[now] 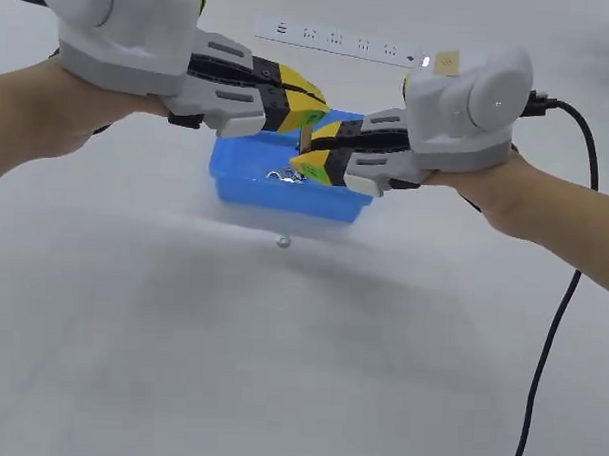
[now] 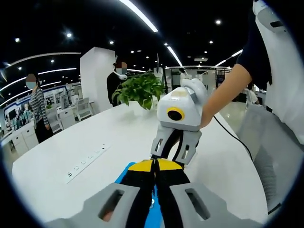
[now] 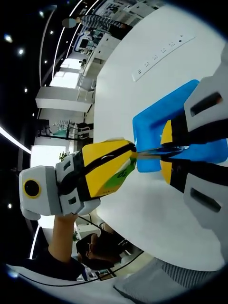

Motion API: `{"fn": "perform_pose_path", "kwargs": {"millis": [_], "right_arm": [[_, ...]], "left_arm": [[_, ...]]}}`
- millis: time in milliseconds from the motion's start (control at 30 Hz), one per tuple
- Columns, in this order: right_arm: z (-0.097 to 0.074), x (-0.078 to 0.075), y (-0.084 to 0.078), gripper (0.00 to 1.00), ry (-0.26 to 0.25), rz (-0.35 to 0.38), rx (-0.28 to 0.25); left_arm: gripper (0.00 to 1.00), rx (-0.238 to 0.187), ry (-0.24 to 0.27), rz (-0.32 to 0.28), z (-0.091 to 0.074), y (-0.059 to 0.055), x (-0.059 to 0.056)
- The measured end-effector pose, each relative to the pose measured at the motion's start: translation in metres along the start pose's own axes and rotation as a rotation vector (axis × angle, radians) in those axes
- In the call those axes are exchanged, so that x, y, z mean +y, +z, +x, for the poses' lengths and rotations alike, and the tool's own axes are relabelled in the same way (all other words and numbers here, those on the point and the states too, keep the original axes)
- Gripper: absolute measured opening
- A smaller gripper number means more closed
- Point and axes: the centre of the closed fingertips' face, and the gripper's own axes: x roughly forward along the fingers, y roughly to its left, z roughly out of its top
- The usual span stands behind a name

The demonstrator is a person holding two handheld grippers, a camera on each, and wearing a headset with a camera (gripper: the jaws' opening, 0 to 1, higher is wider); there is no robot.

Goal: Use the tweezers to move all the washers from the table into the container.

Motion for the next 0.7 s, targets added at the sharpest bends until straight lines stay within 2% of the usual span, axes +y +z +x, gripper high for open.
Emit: {"fn": "perform_pose_path", "kwargs": {"millis": [167,233,300,600,700], "right_arm": [[-0.002,-0.004,0.003,0.13,-0.032,0.014,0.004],[-0.004,-0.005,0.004,0.14,-0.041,0.02,0.008],[-0.005,-0.007,0.003,0.19,-0.054,0.024,0.025],[-0.015,0.0,0.006,0.3,-0.079,0.028,0.051],[-0.02,0.001,0.007,0.32,-0.099,0.017,0.055]], "left_arm": [[0.04,0.007,0.012,0.021,0.0,0.004,0.0],[0.04,0.045,0.027,0.047,-0.001,0.0,0.002],[0.04,0.057,0.031,0.053,-0.002,-0.001,0.002],[0.04,0.047,0.088,0.05,-0.017,0.01,0.008],[0.04,0.024,0.101,0.036,-0.021,0.016,0.007]]}}
